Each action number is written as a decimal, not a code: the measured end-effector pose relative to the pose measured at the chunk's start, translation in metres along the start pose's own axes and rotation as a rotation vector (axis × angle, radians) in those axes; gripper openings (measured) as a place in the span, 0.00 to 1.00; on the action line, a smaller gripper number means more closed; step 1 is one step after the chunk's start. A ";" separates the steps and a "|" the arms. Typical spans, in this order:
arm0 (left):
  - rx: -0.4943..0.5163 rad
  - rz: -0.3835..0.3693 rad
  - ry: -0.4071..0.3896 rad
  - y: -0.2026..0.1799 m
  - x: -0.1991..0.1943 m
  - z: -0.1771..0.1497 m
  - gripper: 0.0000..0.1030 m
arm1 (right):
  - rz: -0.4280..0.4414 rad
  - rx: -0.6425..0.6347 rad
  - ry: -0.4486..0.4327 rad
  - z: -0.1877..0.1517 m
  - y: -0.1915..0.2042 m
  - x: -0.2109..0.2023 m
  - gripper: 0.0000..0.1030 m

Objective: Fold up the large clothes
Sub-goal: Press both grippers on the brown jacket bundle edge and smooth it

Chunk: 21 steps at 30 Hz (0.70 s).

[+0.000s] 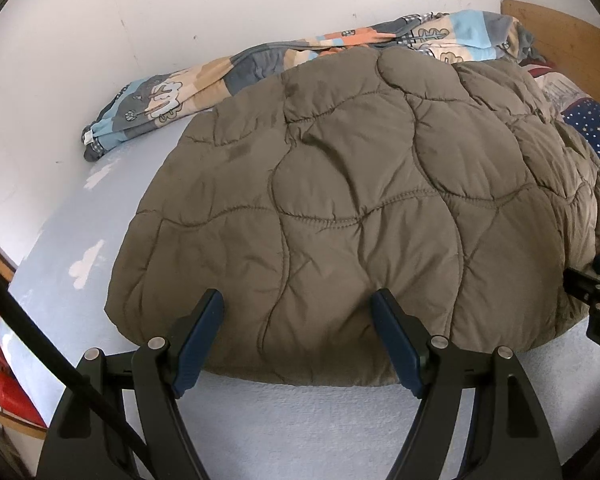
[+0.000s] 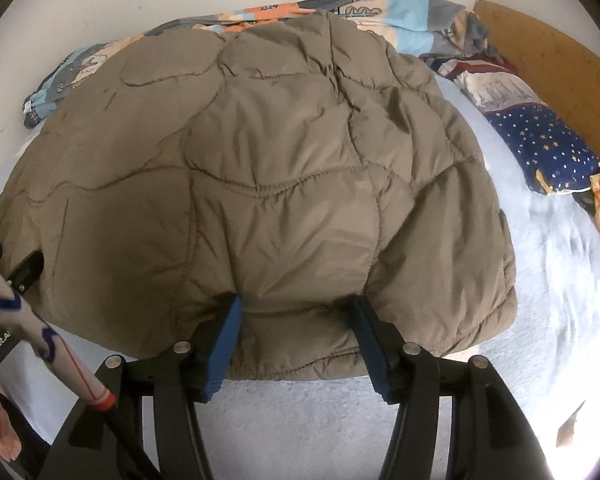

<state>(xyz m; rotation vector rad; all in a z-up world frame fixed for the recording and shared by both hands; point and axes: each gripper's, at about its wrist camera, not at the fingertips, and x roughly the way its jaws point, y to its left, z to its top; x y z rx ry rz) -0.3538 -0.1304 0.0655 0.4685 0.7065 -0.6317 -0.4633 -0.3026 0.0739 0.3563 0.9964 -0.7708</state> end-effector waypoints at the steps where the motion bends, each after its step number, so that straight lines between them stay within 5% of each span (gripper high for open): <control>1: 0.001 0.001 0.000 0.000 0.000 0.000 0.74 | -0.008 -0.008 -0.001 0.000 0.002 0.001 0.60; 10: 0.009 0.015 -0.034 0.000 -0.010 0.009 0.74 | -0.015 -0.003 -0.006 0.003 0.001 -0.008 0.60; 16: -0.076 -0.006 -0.115 0.012 -0.015 0.024 0.74 | 0.005 0.020 -0.158 0.029 -0.001 -0.043 0.60; 21: -0.115 -0.035 -0.033 0.016 0.020 0.023 0.74 | -0.029 -0.021 -0.157 0.051 0.012 -0.009 0.61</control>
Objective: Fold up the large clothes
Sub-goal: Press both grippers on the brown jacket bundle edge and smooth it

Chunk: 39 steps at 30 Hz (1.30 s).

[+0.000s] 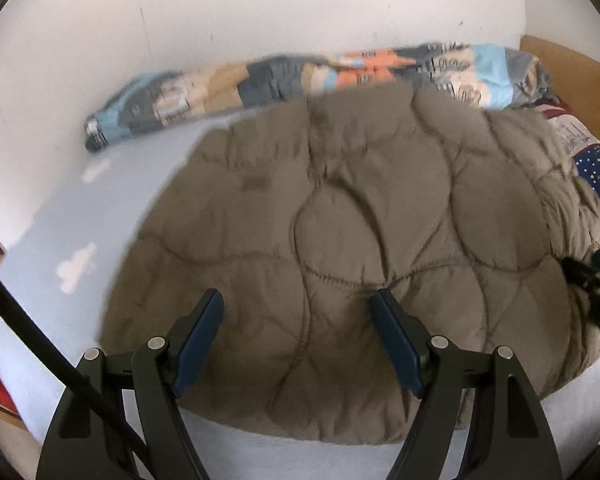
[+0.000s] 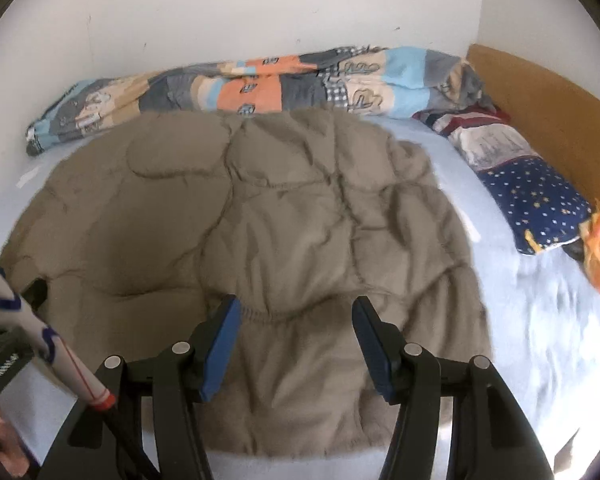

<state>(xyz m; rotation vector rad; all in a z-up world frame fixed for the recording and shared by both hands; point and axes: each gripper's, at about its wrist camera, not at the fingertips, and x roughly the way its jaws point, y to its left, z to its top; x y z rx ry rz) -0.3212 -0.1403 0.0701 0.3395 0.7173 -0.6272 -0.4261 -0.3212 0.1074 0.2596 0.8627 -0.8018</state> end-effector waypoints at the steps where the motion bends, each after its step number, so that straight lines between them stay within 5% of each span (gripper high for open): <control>1: 0.002 0.005 0.002 -0.001 0.003 -0.001 0.75 | 0.001 0.004 0.034 -0.002 0.002 0.010 0.62; 17: 0.002 0.026 -0.033 -0.007 0.009 -0.004 0.77 | -0.067 -0.022 0.025 -0.013 0.011 0.021 0.68; 39: 0.011 0.031 -0.049 -0.007 0.008 -0.008 0.79 | -0.044 -0.015 0.020 -0.017 0.007 0.019 0.71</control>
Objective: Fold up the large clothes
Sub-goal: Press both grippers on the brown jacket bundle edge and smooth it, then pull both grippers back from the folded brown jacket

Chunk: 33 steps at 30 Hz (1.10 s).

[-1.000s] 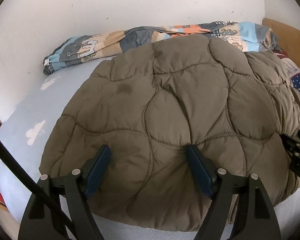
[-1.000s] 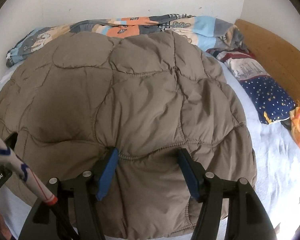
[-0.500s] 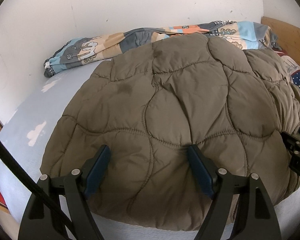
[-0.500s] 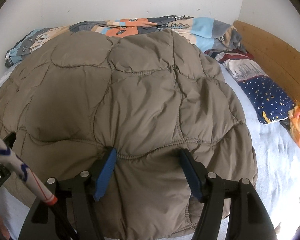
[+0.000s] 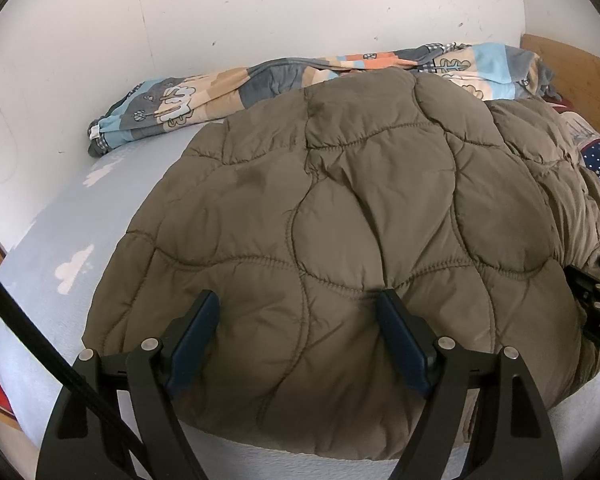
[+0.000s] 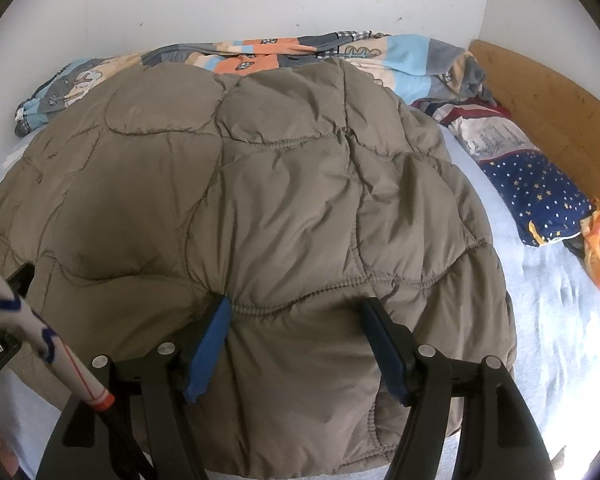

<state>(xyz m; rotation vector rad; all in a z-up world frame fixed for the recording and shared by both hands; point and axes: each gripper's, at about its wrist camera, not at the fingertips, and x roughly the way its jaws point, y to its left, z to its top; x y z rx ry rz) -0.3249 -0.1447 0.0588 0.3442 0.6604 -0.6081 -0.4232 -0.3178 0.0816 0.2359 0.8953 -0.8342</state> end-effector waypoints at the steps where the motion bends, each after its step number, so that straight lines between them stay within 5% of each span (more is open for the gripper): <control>1: 0.000 0.000 0.000 0.000 0.000 0.000 0.79 | 0.002 0.002 0.004 0.000 0.000 0.000 0.71; 23: 0.006 0.009 -0.005 0.001 -0.003 -0.001 0.79 | 0.007 0.020 0.057 -0.011 -0.014 -0.010 0.75; 33: -0.019 0.004 -0.014 0.011 -0.014 -0.001 0.79 | -0.004 0.134 0.074 -0.022 -0.058 -0.022 0.75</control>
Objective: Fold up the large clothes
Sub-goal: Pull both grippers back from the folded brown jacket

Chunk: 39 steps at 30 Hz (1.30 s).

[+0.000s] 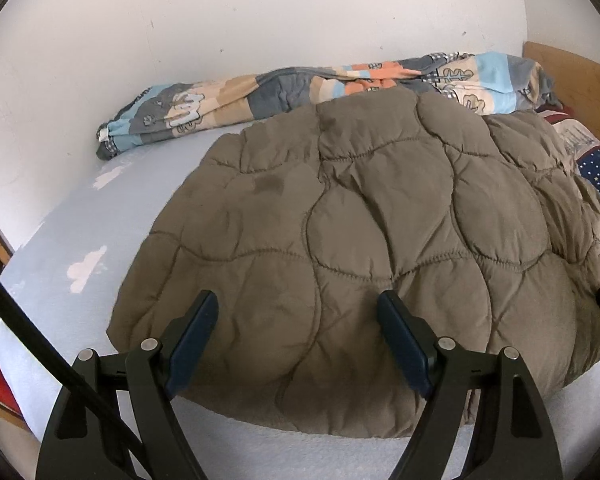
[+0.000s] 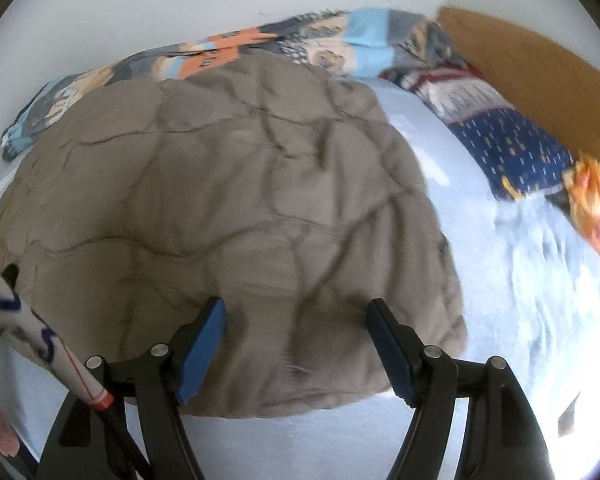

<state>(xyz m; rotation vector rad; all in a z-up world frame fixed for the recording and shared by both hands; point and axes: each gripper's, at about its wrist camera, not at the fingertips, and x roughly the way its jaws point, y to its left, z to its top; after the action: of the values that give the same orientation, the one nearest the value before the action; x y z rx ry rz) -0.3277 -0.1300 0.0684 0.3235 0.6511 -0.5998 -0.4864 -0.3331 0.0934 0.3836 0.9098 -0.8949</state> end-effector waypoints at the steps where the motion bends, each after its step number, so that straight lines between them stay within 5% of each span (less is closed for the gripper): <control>1: -0.001 -0.006 0.012 0.001 0.002 -0.001 0.79 | 0.006 0.023 0.014 -0.001 -0.007 0.002 0.75; 26: -0.021 -0.046 0.089 0.004 -0.005 -0.012 0.82 | 0.035 0.076 0.075 -0.014 -0.024 0.002 0.77; 39: -0.028 -0.057 0.013 0.009 -0.036 -0.006 0.82 | 0.015 0.049 0.023 -0.017 -0.015 -0.017 0.78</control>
<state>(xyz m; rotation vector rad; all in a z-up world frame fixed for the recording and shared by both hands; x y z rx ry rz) -0.3482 -0.1048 0.0881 0.2835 0.6823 -0.6429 -0.5125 -0.3232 0.0981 0.4431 0.9066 -0.9015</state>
